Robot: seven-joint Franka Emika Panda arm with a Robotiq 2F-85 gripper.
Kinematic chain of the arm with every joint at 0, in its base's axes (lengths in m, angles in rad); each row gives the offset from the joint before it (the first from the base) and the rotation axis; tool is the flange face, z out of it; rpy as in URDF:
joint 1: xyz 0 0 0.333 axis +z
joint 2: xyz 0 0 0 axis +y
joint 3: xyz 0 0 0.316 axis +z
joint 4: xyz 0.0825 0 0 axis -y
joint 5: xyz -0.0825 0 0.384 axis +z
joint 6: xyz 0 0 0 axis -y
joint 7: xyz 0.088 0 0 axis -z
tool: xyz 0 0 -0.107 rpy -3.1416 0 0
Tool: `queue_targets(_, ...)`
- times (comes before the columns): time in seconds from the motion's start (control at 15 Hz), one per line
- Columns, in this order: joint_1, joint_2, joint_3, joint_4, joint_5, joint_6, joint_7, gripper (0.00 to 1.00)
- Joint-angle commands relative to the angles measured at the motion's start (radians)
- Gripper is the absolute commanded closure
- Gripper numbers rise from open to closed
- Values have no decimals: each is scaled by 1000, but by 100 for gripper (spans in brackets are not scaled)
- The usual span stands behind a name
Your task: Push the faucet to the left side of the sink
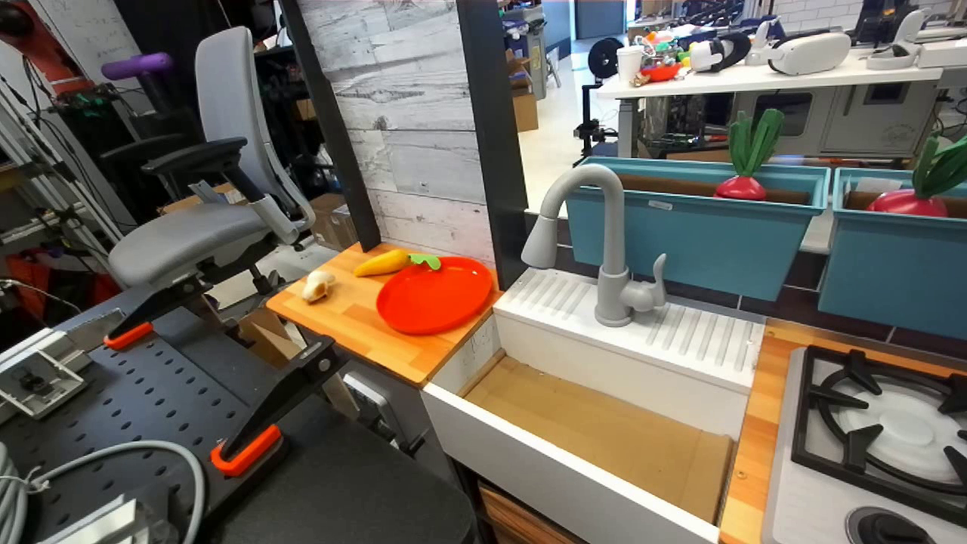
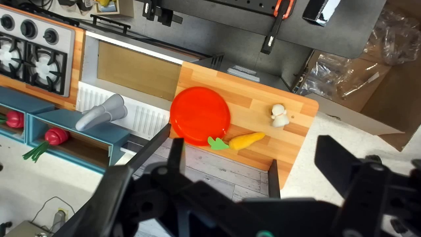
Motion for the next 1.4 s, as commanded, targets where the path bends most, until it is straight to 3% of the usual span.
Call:
queue_targets(0.0, 10, -5, -16, 12, 7, -13, 9, 0)
queue_targets(0.6, -46, 42, -111, -3, 25, 54, 47, 0)
queue_targets(1.0, -133, 88, -235, -68, 84, 254, 26, 0)
queue_targets(1.33, -197, 197, -324, -111, 204, 463, 10, 0)
